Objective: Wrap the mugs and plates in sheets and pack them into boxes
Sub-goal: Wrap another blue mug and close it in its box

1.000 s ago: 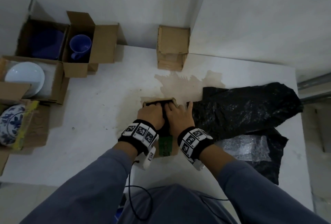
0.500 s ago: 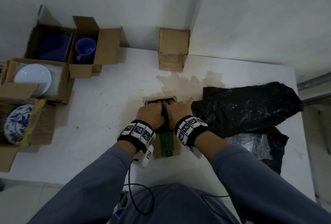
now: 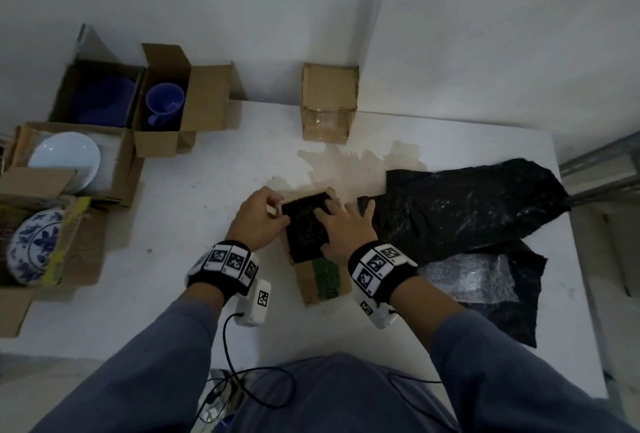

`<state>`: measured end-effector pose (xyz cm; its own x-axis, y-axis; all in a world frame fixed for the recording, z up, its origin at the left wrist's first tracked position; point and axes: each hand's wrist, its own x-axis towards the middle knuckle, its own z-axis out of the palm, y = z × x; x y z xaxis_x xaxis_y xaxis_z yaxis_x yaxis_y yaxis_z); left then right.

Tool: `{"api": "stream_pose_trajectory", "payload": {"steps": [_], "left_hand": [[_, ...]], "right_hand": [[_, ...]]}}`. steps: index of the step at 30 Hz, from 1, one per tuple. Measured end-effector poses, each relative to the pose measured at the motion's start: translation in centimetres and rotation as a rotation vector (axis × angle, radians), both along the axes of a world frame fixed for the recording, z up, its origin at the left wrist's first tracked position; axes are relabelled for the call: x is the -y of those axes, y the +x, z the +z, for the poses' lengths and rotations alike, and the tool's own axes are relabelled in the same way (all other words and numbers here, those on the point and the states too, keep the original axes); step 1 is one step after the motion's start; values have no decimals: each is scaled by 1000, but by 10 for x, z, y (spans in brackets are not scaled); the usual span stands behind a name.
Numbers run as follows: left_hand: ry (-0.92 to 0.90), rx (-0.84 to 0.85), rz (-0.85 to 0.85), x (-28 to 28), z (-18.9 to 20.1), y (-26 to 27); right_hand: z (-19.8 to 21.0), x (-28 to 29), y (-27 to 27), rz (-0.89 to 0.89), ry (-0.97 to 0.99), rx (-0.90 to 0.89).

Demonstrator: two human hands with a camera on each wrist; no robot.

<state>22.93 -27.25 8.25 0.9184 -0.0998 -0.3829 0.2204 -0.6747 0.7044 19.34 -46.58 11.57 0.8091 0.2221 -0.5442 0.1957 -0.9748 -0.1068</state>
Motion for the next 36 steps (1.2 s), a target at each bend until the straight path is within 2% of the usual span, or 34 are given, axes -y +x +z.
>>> {"api": "stream_pose_trajectory", "payload": {"steps": [5, 8, 14, 19, 24, 29, 33, 36], "left_hand": [[259, -46, 39, 1, -1, -20], [326, -141, 46, 1, 1, -30], [291, -196, 85, 5, -1, -34], [287, -281, -27, 6, 4, -18], [394, -217, -118, 8, 7, -18], [375, -210, -106, 9, 6, -22], [287, -299, -84, 3, 6, -16], [277, -291, -71, 2, 7, -17]], "right_hand": [[-1, -13, 4, 131, -49, 91], [3, -20, 7, 202, -6, 151], [6, -16, -13, 133, 53, 215], [1, -17, -26, 76, -5, 185], [-4, -22, -29, 53, -15, 228], [-9, -19, -32, 31, 16, 234], [-7, -17, -31, 37, 15, 217], [-5, -20, -37, -1, 2, 287]]}}
